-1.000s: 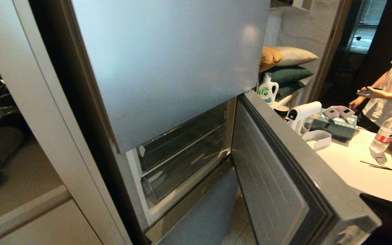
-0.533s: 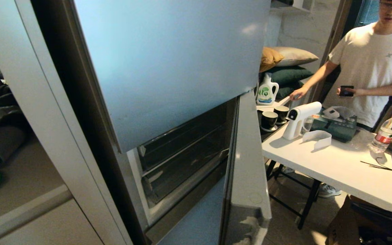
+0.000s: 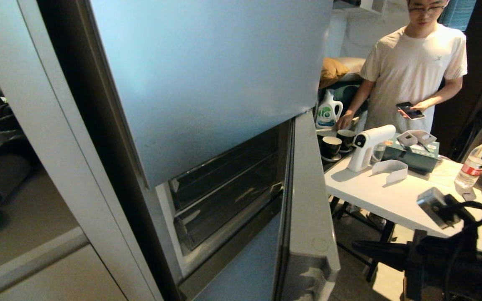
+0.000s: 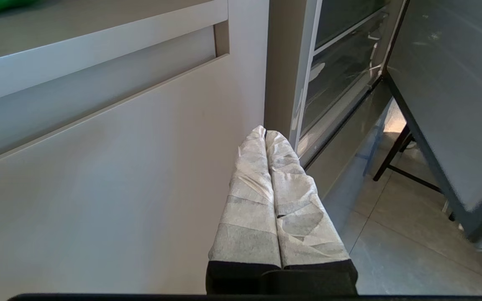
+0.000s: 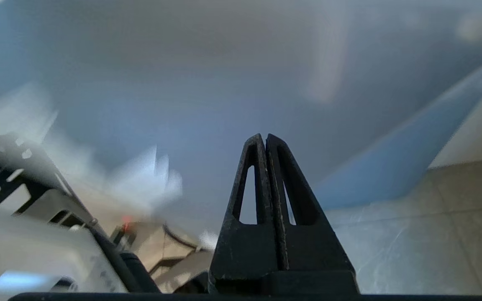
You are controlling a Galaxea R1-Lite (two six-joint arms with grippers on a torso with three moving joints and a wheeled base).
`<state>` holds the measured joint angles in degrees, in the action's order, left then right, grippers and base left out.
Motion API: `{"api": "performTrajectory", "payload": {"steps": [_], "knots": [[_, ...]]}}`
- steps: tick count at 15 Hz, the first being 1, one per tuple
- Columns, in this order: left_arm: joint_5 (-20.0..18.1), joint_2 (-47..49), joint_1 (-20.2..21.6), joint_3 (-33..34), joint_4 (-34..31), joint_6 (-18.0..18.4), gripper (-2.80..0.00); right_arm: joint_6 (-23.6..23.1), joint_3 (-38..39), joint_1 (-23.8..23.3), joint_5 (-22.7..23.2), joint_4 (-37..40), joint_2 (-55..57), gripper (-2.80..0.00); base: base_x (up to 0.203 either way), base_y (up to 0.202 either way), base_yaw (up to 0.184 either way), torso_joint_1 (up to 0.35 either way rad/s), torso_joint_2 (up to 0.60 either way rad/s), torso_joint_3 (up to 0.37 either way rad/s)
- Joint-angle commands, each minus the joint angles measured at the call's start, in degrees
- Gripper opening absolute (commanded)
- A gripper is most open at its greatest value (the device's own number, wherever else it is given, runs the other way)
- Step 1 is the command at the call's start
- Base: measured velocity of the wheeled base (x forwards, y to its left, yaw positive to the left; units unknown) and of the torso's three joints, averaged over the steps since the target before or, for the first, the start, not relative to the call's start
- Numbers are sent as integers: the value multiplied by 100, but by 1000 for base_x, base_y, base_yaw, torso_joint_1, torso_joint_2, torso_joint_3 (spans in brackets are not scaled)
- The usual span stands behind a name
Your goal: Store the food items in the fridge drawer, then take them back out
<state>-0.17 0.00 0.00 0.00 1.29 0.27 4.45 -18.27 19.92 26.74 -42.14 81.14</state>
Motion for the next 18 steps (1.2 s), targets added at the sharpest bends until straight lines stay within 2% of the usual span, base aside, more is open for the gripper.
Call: {"api": "performTrajectory", "payload": {"steps": [1, 6, 12, 16, 18], "knots": [[0, 9, 0, 62, 3, 0, -280, 15, -412, 191, -75, -92, 1125, -280, 0, 0, 0, 0, 0, 0], [0, 9, 0, 62, 3, 0, -280, 258, -1077, 283, -167, -991, 2013, -280, 0, 0, 0, 0, 0, 0], [0, 9, 0, 62, 3, 0, -280, 276, -2455, 533, -171, -1015, 2868, -280, 0, 0, 0, 0, 0, 0], [0, 9, 0, 62, 3, 0, -280, 272, -3315, 1064, -201, -1017, 3554, -280, 0, 0, 0, 0, 0, 0], [0, 9, 0, 62, 3, 0, -280, 268, -3810, 1187, -223, -1016, 3869, -280, 0, 0, 0, 0, 0, 0]]}}
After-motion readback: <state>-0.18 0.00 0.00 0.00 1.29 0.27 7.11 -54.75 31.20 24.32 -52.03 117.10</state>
